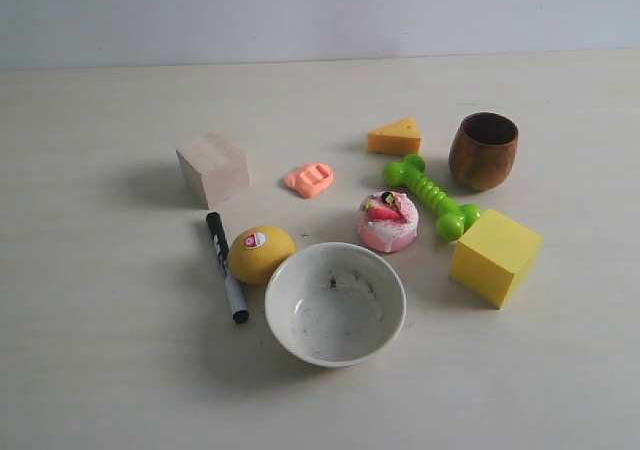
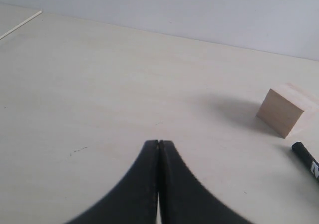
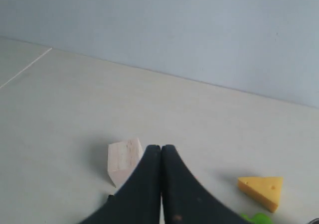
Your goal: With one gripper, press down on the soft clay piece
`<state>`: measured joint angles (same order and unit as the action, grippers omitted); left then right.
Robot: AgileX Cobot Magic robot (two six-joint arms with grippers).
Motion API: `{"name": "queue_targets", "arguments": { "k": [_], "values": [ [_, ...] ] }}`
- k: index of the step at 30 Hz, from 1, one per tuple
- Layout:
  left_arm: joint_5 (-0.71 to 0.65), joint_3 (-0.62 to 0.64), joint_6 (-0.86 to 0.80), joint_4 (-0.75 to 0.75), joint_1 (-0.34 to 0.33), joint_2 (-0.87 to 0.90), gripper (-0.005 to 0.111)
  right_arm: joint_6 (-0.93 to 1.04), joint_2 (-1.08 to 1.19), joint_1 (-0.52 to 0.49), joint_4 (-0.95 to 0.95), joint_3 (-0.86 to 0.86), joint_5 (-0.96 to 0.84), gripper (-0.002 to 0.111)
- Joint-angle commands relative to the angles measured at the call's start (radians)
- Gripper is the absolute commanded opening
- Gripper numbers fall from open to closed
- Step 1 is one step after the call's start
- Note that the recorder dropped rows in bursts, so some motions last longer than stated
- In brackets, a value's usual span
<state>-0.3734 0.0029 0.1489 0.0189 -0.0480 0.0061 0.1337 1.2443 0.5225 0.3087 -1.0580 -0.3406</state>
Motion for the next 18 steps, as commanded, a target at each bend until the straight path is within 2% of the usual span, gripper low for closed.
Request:
{"name": "queue_targets", "arguments": {
  "k": [1,4,10,14,18],
  "values": [
    [0.009,-0.003,0.003,0.000,-0.002,-0.006,0.000,0.053,-0.066,0.001,-0.082,0.003,-0.002,0.000],
    [0.009,-0.003,0.003,0.000,-0.002,-0.006,0.000,0.032,-0.108,0.001,-0.184,0.003,-0.013,0.000],
    [0.009,-0.003,0.003,0.000,-0.002,-0.006,0.000,-0.245,-0.173,-0.020,-0.480,0.005,-0.092,0.000],
    [0.009,-0.003,0.003,0.000,-0.002,-0.006,0.000,-0.291,-0.236,-0.160,-0.472,0.007,-0.172,0.000],
    [0.009,-0.003,0.003,0.000,-0.002,-0.006,0.000,-0.236,-0.328,-0.332,-0.443,0.030,-0.218,0.000]
  ]
}}
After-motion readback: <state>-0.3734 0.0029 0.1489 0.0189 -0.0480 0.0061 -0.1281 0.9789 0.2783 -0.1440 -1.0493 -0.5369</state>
